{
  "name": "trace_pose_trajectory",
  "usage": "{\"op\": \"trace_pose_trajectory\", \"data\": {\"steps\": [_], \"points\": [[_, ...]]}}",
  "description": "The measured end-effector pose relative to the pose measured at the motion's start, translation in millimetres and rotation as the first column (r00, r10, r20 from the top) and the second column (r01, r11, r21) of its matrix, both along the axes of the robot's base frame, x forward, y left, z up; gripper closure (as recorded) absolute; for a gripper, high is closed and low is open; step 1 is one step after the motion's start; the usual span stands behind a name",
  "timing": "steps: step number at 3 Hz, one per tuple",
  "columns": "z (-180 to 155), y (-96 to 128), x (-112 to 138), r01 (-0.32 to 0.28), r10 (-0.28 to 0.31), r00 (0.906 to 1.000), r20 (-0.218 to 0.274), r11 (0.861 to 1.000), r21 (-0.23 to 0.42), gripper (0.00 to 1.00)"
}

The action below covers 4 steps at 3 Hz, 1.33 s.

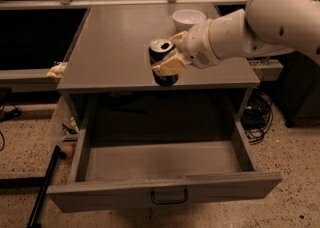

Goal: Pick pepsi can from top drawer and place on counter

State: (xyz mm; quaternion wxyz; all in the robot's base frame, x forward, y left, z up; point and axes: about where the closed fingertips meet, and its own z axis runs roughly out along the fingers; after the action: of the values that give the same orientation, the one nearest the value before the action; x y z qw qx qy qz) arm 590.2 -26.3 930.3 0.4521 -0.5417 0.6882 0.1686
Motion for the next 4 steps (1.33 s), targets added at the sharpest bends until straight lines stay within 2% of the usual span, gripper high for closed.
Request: {"op": "trace_pose_trajectory", "data": {"steps": [2,4], "points": [[-5.6,-8.0,53.7,0.034,-0.034,0.9994,-0.005,0.999,0.016,1.0],[-29.6,-26.6,80.1,0.118,-0.111,0.9885,-0.102,0.991,0.058,1.0]]}}
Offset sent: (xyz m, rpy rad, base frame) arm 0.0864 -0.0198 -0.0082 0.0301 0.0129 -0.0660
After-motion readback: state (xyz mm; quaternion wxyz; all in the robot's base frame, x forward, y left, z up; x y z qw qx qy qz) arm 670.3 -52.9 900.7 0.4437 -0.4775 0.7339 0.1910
